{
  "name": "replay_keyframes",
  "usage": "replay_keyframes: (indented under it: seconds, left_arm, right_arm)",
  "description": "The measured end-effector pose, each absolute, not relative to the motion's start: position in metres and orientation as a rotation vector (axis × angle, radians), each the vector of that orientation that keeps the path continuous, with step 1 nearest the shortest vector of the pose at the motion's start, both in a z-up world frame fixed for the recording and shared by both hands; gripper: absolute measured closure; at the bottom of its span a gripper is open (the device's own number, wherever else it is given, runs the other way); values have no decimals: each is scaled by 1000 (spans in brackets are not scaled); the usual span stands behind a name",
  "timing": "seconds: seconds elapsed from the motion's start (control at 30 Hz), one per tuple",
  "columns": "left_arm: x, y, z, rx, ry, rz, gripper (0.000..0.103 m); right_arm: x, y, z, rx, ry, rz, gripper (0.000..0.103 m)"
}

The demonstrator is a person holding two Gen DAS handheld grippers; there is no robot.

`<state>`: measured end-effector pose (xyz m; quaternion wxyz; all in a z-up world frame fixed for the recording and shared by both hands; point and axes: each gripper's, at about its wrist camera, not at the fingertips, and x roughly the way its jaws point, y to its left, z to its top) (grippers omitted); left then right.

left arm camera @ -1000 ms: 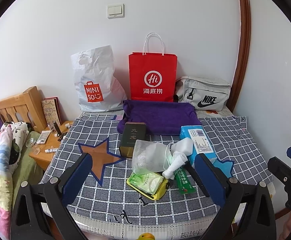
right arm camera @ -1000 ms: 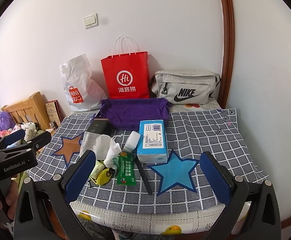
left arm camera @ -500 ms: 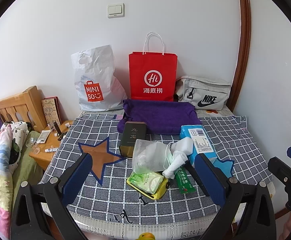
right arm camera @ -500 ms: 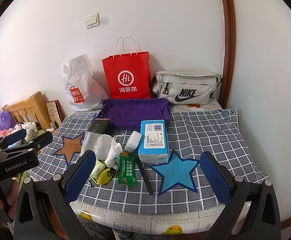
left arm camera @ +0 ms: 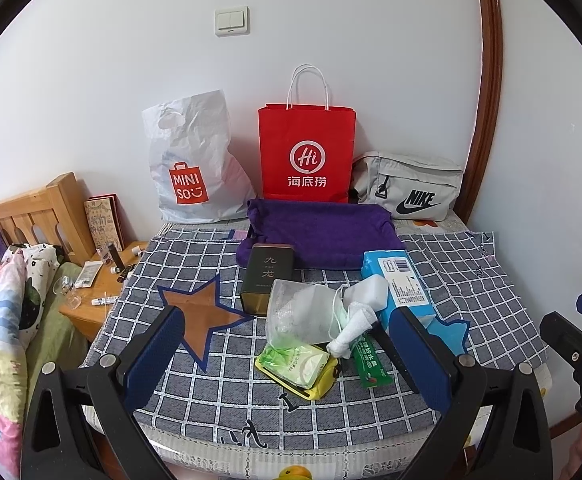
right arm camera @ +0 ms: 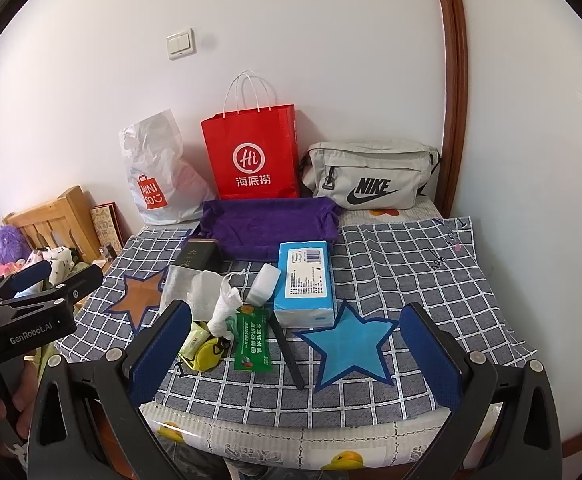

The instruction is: Organize soft objects

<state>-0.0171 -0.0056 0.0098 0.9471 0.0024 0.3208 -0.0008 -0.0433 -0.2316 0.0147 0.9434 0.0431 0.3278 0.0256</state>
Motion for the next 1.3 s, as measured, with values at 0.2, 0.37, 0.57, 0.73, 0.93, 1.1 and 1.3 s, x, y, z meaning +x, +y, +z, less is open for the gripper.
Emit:
replay_keyframes:
  seconds: [0.2,0.37,0.57,0.73,0.93,1.1,1.3]
  left_arm:
    - [-17,-5,11,6,649,3,0]
    - [-17,-4,12,7,648,1,0]
    - [-18,-4,12,5,648,-1,0]
    - [-18,-5,12,2,649,-2,0]
    - [-17,-5,10,-8,648,-2,0]
    - [-14,-4,4,-4,654,0,0]
    - [3,1,-16,-3,695,7,0]
  right_arm:
    - [-44,-229,16,77,663,55,1]
    - [-45,-228,16,78,661,54,1]
    - [-46,-230,15,84,660,56,1]
    - [-46,-229,16,85,659,56,1]
    - [-49,-228,16,87,654,61,1]
    - [-47,-227,12,90,651,71,1]
    - [-35,-231,-5,101,680,74,1]
